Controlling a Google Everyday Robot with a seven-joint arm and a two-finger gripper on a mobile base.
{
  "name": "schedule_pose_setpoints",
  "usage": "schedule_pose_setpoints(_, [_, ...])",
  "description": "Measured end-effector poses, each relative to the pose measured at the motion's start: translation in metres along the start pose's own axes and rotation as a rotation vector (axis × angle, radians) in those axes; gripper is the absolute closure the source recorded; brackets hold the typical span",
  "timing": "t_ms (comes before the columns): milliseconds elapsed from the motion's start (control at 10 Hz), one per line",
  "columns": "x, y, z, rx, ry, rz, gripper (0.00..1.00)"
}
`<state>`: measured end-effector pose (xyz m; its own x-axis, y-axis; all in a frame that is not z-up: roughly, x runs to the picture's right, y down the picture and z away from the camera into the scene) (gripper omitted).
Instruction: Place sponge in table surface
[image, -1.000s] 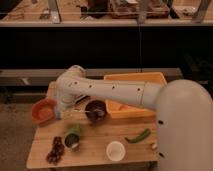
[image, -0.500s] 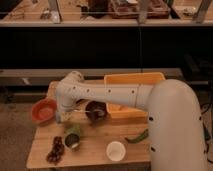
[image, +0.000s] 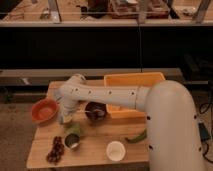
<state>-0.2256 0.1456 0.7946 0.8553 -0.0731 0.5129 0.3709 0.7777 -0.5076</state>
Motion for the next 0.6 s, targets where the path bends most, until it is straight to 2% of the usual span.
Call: schedule_pose_setpoints(600, [0.01, -0.012, 0.016, 0.051, 0.019, 0.017, 0.26])
